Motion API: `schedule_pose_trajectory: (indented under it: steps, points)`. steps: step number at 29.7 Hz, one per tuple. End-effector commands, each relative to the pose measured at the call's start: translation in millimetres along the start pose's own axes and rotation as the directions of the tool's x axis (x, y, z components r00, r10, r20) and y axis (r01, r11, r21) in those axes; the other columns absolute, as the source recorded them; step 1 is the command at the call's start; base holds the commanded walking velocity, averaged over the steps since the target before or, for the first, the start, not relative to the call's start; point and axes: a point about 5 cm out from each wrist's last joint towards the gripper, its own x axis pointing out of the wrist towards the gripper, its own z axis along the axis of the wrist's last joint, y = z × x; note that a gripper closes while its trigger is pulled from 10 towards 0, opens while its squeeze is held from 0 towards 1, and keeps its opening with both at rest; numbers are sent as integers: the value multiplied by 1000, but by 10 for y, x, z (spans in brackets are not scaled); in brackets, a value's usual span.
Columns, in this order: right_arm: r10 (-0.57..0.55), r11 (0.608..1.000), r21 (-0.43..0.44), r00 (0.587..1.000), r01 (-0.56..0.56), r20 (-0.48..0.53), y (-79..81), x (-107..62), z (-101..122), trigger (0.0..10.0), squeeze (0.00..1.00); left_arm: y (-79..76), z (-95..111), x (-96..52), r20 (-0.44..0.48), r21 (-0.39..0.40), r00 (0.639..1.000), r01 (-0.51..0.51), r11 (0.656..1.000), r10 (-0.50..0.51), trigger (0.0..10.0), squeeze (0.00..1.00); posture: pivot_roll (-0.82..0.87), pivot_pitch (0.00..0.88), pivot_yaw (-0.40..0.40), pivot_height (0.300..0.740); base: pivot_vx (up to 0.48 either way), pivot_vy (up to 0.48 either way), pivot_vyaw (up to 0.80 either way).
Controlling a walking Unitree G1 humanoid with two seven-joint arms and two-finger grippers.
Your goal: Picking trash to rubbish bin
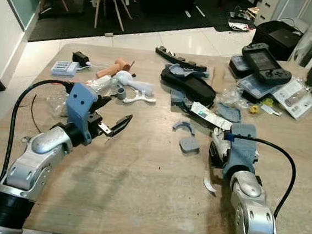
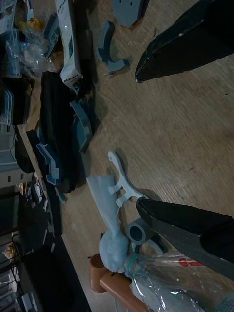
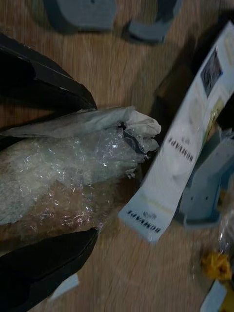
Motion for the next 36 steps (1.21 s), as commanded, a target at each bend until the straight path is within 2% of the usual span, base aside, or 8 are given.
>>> schedule_pose_trajectory:
  steps: [1,13,17,22,23,28,32,36]
  points:
    - [36,999,39,999,-37,22,66,-17,49,10000,0,-21,-19,-9,-13,1,1000,14,1000,-14,10000,0,-24,142,105,740,0,0,0]
    - [181,978,81,975,-193,131,310,9,447,10000,0,10,-1,-12,-10,5,1000,6,1000,-6,10000,0,-18,147,104,740,0,0,0]
    - [215,973,64,969,-224,121,339,44,435,10000,0,18,-6,-11,-15,5,1000,9,1000,-8,10000,0,-20,149,112,740,0,0,0]
    - [312,949,30,949,-314,41,431,31,330,10000,0,11,-3,-8,-17,5,1000,19,1000,-19,10000,0,-16,150,112,740,0,0,0]
    - [355,934,39,934,-354,-23,486,-18,274,10000,0,-20,16,-31,-14,-3,997,71,997,-71,10000,0,-17,152,110,740,0,0,0]
    - [375,927,58,923,-371,-84,520,-71,215,10000,0,-89,52,-81,0,-41,987,163,986,-163,10000,0,-16,155,108,740,0,0,0]
    - [342,940,58,930,-337,-133,502,-100,141,10000,0,-292,141,-190,19,-80,926,378,922,-378,10000,0,-14,159,110,740,0,0,0]
    - [334,943,57,931,-329,-148,486,-98,118,10000,0,-391,189,-215,43,-105,892,452,886,-450,10000,0,-16,162,113,740,0,0,0]
